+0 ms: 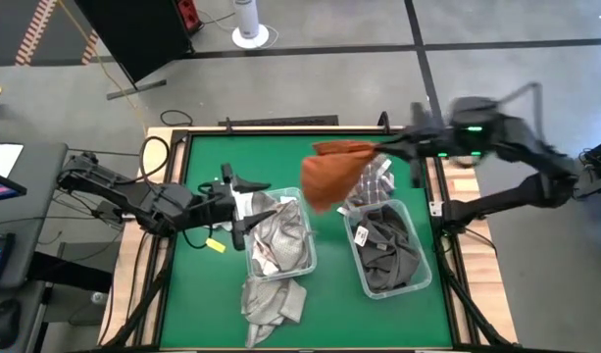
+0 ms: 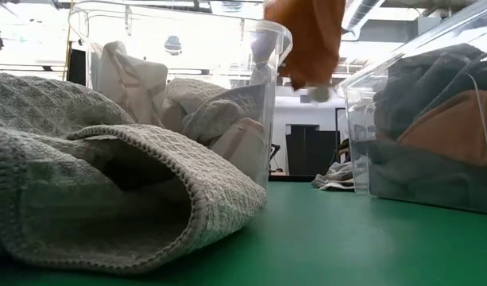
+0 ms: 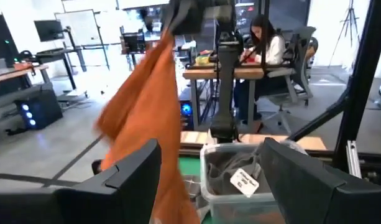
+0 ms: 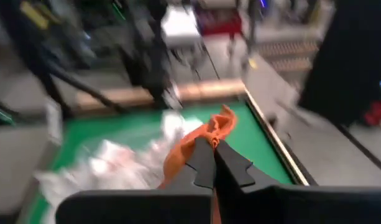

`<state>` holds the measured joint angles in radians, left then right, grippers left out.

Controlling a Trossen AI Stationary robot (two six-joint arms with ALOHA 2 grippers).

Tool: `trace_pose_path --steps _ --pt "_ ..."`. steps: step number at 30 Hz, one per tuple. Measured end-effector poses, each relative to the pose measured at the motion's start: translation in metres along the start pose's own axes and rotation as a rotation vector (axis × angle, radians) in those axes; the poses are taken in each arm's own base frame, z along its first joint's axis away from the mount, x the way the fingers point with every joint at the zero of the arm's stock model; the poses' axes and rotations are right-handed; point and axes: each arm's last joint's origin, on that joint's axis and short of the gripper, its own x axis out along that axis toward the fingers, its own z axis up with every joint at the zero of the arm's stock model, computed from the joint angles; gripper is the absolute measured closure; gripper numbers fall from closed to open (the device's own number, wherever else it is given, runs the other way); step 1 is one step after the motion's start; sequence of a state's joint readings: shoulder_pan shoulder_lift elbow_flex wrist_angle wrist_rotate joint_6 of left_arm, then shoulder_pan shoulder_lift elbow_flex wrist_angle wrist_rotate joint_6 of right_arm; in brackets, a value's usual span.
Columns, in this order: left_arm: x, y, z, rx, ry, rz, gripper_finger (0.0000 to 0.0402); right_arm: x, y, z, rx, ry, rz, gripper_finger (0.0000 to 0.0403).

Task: Sort microfiber towel by color & place in baskets
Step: Put the orange microfiber towel into the right transparent bin

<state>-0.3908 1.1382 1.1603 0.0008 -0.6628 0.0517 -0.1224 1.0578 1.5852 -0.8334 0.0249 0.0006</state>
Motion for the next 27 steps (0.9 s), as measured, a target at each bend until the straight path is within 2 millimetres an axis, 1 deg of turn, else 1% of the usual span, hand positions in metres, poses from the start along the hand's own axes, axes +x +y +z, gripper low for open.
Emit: trace_pose_path --steps 3,5,7,10,13,14,16,19,21,24,27 --pt "0.0 -0.001 -0.004 0.012 0.032 0.0 0.0136 -0.035 0.01 0.003 0.025 -0.114 0.081 0.0382" --pt "0.001 0.001 -0.007 0.004 0.063 0.016 0.0136 -0.054 0.015 0.002 0.04 -0.156 0.142 0.0382" --pt "0.001 0.002 -0.011 -0.031 0.096 0.026 0.0136 -0.069 0.018 0.0 0.051 -0.174 0.2 0.0382" --pt "0.001 0.003 -0.016 -0.077 0.138 0.033 0.0136 -0.086 0.02 -0.008 0.104 -0.149 0.277 0.0382" --pt "0.001 0.003 -0.02 -0.094 0.171 0.038 0.0136 -0.091 0.022 -0.018 0.157 -0.06 0.327 0.0382" --pt "0.001 0.002 -0.022 -0.096 0.182 0.039 0.0136 -0.088 0.024 -0.022 0.17 -0.024 0.333 0.0382" --pt "0.002 0.002 -0.024 -0.091 0.198 0.041 0.0136 -0.076 0.03 -0.033 0.185 0.046 0.332 0.0382" --pt "0.005 -0.001 -0.028 -0.085 0.214 0.044 0.0136 -0.052 0.039 -0.054 0.174 0.156 0.314 0.0382" --pt "0.009 -0.004 -0.032 -0.072 0.226 0.048 0.0136 -0.031 0.047 -0.068 0.172 0.225 0.29 0.0382" --pt "0.014 -0.007 -0.037 -0.062 0.24 0.052 0.0136 -0.004 0.059 -0.083 0.177 0.269 0.285 0.0382" --pt "0.018 -0.011 -0.042 -0.053 0.255 0.056 0.0136 0.016 0.07 -0.093 0.183 0.279 0.295 0.0382"
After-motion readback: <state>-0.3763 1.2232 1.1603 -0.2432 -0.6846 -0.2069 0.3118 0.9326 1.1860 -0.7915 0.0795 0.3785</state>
